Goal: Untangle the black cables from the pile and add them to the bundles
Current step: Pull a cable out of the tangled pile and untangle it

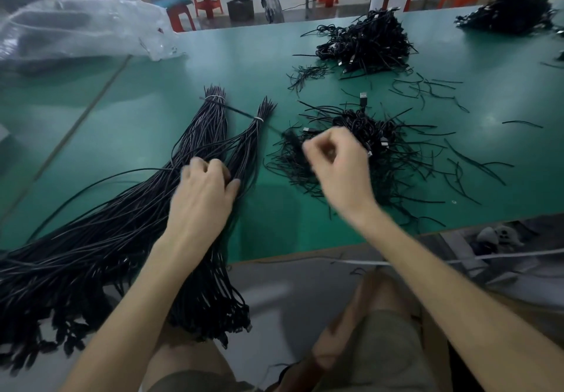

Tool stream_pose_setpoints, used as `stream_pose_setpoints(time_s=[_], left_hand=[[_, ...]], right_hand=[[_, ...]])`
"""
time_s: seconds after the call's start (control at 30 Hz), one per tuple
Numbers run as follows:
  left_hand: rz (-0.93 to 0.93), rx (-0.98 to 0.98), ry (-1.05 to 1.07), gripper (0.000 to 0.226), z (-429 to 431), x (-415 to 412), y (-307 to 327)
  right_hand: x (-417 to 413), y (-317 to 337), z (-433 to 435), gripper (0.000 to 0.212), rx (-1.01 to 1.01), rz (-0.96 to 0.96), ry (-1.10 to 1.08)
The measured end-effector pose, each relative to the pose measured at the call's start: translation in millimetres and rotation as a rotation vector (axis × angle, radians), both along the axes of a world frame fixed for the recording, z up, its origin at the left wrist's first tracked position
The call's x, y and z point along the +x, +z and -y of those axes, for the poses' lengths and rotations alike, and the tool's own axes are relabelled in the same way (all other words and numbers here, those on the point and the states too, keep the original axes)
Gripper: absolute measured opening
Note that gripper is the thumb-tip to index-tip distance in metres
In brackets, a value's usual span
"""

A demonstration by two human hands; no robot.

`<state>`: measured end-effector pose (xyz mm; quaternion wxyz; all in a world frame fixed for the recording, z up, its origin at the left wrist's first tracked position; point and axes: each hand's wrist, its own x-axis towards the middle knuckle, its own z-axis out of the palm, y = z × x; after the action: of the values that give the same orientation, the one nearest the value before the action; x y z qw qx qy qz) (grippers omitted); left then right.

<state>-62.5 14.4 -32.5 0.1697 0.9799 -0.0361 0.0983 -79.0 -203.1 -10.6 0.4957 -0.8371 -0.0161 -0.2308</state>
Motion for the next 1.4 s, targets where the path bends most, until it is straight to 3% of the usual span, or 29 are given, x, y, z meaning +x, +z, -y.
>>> stream_pose_setpoints(time_s=[0.1,0.23,0.33,0.53,0.63,0.73,0.8,0.87,0.97,1.03,1.17,1.23,1.33,1.4], left_hand=[[-0.030,0.329,0.113,0.044,-13.4,4.2,-11.3],[-0.007,0.291,0.113,0.036,-24.6,8.4,-19.0],[0.057,0.224,0.110,0.027,-26.4,7.8,-17.1],[0.238,0.024,0.046,0.022,-13.7,-4.7,5.7],[0.219,0.003,0.010,0.022,-0.2,-9.6,24.4],[0.050,-0.283,-0.176,0.015,16.1,-13.4,38.6],[0.009,-0.309,-0.281,0.017,19.1,-15.8,39.0],[-0.017,-0.270,-0.294,0.016,13.6,-13.8,35.5],[-0.343,-0.616,-0.397,0.016,2.3,-13.5,23.9],[-0.521,-0.758,-0.469,0.021,-6.3,-14.0,16.6],[-0.665,-0.950,-0.553,0.037,-32.3,-12.6,9.2],[-0.642,-1.166,-0.599,0.040,-41.0,-11.4,11.5],[-0.496,-1.387,-0.608,0.035,-41.6,-8.5,15.6],[-0.499,-1.593,-0.595,0.036,-37.9,-6.8,20.2]], right_hand=[[44.1,19.4,29.8,0.012,0.190,-0.169,-0.131],[76.7,18.4,53.5,0.036,0.310,-0.344,-0.208],[69.2,7.2,45.7,0.055,0.146,-0.339,-0.207],[25.3,-16.3,1.9,0.043,-0.124,-0.114,0.040],[5.9,-23.6,-24.0,0.051,-0.304,-0.004,0.268],[-3.5,-26.6,-44.9,0.071,-0.304,0.027,0.437],[-7.4,-26.1,-49.0,0.072,-0.241,-0.045,0.487],[-9.6,-26.3,-41.3,0.056,-0.316,-0.063,0.471],[-15.7,-28.9,-25.3,0.027,-0.545,0.040,0.369],[-20.0,-32.5,-15.6,0.016,-0.402,-0.052,0.354],[-17.9,-43.7,12.5,0.026,0.158,-0.145,0.120],[-16.2,-49.7,22.9,0.029,0.245,-0.143,0.031],[-17.8,-59.0,18.3,0.029,0.253,-0.180,0.096],[-19.2,-65.0,10.0,0.029,0.275,-0.191,0.106]])
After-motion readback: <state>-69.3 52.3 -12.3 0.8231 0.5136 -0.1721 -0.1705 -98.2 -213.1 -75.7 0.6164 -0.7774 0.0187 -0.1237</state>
